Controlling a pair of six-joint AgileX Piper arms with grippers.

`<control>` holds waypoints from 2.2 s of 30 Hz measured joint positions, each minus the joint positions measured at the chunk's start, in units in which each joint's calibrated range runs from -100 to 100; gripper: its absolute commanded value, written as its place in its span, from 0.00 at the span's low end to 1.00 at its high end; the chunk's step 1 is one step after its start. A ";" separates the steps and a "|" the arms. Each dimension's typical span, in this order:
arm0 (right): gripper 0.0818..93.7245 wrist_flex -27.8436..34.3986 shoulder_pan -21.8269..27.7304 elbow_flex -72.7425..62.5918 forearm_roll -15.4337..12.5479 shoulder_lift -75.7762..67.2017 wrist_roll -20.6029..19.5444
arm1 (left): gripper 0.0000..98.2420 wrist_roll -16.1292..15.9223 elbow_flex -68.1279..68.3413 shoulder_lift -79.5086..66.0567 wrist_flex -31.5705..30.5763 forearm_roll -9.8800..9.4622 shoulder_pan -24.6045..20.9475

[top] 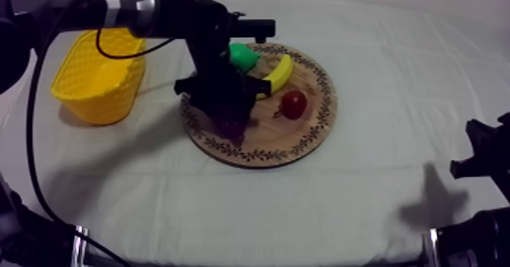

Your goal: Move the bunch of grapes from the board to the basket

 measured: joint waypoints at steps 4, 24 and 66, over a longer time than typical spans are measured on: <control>0.00 0.00 0.00 0.00 0.00 0.00 0.00 | 0.43 -0.45 2.17 -2.21 -0.82 0.35 0.21; 0.00 0.00 0.00 0.00 0.00 0.00 0.00 | 0.43 0.06 13.41 -28.00 2.51 -2.18 -1.57; 0.00 0.00 0.00 0.00 0.00 0.00 0.00 | 0.42 -15.47 17.41 -36.36 -1.44 -5.84 -32.64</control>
